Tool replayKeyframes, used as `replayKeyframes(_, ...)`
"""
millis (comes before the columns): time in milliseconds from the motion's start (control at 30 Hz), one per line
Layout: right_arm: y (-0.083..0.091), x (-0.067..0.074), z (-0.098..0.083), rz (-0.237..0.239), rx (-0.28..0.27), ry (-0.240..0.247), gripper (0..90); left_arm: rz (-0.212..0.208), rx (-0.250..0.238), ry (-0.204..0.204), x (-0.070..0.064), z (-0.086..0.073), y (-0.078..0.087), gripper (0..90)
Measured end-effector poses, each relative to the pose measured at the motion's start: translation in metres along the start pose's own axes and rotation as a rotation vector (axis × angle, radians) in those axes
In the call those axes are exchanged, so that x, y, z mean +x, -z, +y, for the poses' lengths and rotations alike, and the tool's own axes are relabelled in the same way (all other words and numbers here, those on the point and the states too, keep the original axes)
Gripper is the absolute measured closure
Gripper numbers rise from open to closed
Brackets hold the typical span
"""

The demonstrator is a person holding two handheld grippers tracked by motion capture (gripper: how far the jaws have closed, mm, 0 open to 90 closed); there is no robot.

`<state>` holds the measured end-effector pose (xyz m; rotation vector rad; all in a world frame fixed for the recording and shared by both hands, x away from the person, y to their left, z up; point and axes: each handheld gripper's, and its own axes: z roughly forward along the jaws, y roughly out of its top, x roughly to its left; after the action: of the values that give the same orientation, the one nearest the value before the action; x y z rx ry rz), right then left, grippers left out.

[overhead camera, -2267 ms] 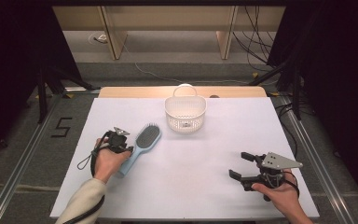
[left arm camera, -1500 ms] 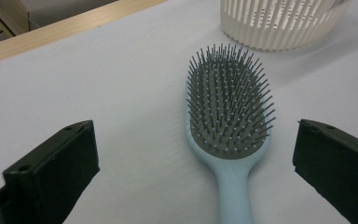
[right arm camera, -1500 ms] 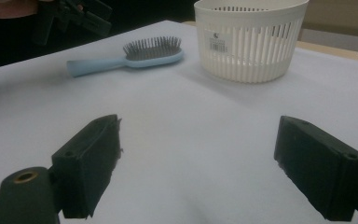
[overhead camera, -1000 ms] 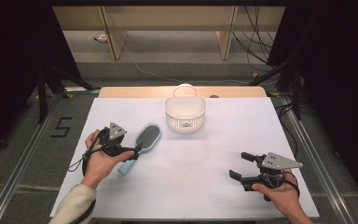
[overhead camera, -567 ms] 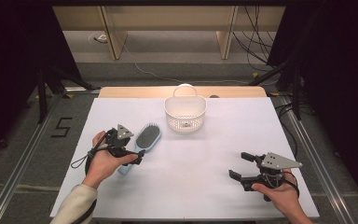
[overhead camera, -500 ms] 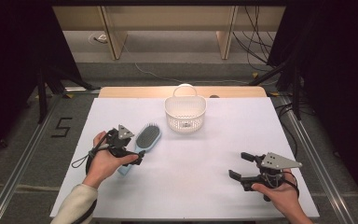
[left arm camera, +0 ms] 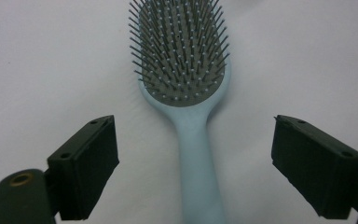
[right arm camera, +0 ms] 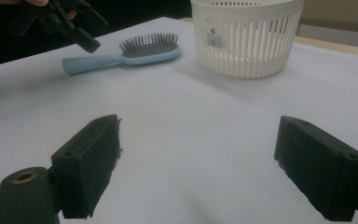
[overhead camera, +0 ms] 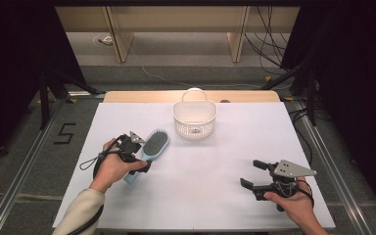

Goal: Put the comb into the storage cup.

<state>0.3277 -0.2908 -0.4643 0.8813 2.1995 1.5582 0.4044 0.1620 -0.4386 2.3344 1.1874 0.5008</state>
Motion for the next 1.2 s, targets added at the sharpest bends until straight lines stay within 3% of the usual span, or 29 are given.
replayKeyframes(400,0.000,0.000,0.000,0.000,0.006,0.003,15.3,-0.012,0.137,0.035,0.009,0.011,-0.017,18.0)
replayKeyframes(500,0.000,0.000,0.000,0.001,0.006,0.002,15.2,-0.043,0.186,0.050,0.012,0.012,-0.024,21.4)
replayKeyframes(633,0.000,0.000,0.000,0.001,0.007,0.002,15.2,-0.054,0.234,0.062,0.015,0.014,-0.031,24.8)
replayKeyframes(900,0.000,0.000,0.000,0.001,0.005,0.002,15.2,-0.068,0.295,0.079,0.018,0.017,-0.040,30.7)
replayKeyframes(1200,-0.001,0.000,0.000,0.001,0.007,0.003,15.2,-0.082,0.327,0.089,0.018,0.018,-0.045,36.4)
